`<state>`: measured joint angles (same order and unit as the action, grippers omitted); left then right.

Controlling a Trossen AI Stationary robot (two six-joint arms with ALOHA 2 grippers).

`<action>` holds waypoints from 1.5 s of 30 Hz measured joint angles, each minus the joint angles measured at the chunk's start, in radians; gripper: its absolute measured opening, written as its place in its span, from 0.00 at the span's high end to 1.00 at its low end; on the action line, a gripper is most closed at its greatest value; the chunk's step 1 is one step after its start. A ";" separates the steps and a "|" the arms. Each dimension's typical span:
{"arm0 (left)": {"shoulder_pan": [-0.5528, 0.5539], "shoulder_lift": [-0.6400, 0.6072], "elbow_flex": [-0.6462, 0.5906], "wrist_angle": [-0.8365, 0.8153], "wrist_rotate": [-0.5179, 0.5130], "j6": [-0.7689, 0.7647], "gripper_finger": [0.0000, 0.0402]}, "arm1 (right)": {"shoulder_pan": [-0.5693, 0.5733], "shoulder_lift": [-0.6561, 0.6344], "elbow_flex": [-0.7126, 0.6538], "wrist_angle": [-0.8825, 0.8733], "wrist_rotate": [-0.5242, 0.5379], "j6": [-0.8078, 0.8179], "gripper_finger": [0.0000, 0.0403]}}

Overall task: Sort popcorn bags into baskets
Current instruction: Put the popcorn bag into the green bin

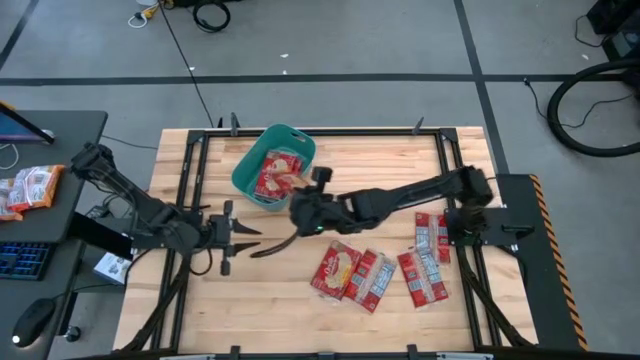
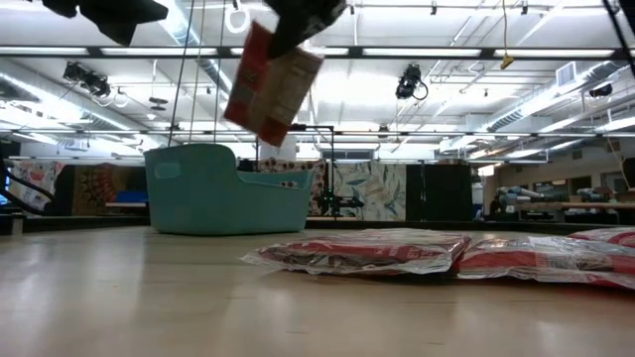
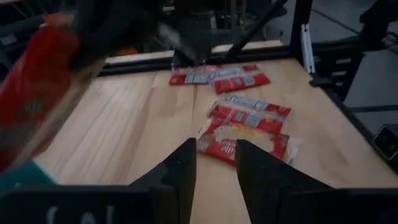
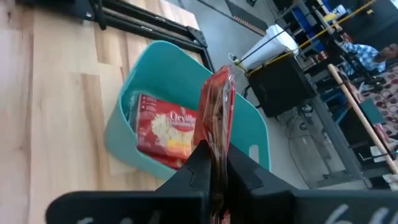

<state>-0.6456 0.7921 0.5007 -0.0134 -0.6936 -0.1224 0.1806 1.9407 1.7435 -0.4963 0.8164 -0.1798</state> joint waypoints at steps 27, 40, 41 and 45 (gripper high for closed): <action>-0.080 -0.105 0.000 -0.094 0.028 -0.129 0.71 | -0.309 0.283 0.247 -0.014 -0.310 0.012 0.89; -0.080 -0.105 0.000 -0.094 0.025 -0.129 0.71 | -0.322 0.283 0.247 0.127 -0.722 0.097 0.65; -0.080 -0.105 0.000 -0.095 0.025 -0.128 0.71 | -0.325 0.283 0.247 0.134 -0.737 0.107 0.65; -0.080 -0.105 0.000 -0.095 0.025 -0.129 0.71 | -0.328 0.283 0.247 0.137 -0.746 0.110 0.63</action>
<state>-0.7258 0.6868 0.5007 -0.1082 -0.6689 -0.2512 -0.1474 2.2234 1.9907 -0.3595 0.0700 -0.0696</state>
